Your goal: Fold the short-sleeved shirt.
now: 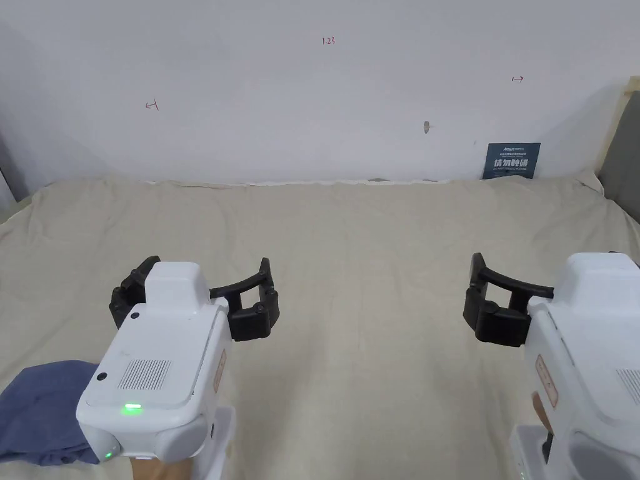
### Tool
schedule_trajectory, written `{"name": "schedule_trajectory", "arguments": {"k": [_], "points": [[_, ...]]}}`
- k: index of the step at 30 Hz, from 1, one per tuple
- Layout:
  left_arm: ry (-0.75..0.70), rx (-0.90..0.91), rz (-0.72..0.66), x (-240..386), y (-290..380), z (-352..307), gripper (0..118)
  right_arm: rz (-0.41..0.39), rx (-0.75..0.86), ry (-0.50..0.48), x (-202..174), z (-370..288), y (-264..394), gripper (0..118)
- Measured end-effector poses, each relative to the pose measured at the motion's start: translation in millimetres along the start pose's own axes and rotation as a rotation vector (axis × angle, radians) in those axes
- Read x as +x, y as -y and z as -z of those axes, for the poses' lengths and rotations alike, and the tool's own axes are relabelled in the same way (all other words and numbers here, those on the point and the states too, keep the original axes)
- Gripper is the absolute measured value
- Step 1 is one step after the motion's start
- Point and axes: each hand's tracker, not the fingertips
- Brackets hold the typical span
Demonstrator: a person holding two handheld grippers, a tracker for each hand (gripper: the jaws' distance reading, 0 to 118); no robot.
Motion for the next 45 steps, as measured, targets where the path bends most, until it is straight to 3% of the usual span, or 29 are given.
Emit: {"name": "schedule_trajectory", "arguments": {"k": [14, 17, 20, 23, 26, 31, 36, 45], "points": [[-0.006, -0.007, -0.001, -1.5, 2.1, 5.0, 118, 0.003, -0.04, 0.022, -5.6, 6.8, -0.9, 118], [-0.007, -0.01, -0.009, -2.9, 2.3, 5.8, 118, 0.108, -0.155, 0.108, -8.6, 12.3, -2.3, 118], [-0.006, -0.01, -0.015, -5.4, 3.9, 7.8, 118, 0.218, -0.386, 0.19, -9.4, 23.0, -12.4, 118], [-0.008, -0.005, -0.014, -7.7, 4.5, 9.1, 118, 0.289, -0.541, 0.152, -4.8, 31.6, -20.0, 118], [-0.012, 0.008, -0.017, -8.3, 3.1, 7.2, 118, 0.348, -0.565, 0.137, -4.4, 32.4, -20.7, 118], [-0.012, 0.007, -0.023, -11.4, 5.5, 9.5, 118, 0.347, -0.55, 0.141, -8.5, 30.7, -21.4, 118], [-0.015, 0.005, -0.026, -12.1, 5.6, 8.0, 118, 0.321, -0.535, 0.041, -9.3, 27.8, -19.4, 118], [-0.016, 0.004, -0.027, -12.6, 4.6, 4.8, 118, 0.289, -0.524, 0.011, -9.6, 24.8, -21.7, 118]]}}
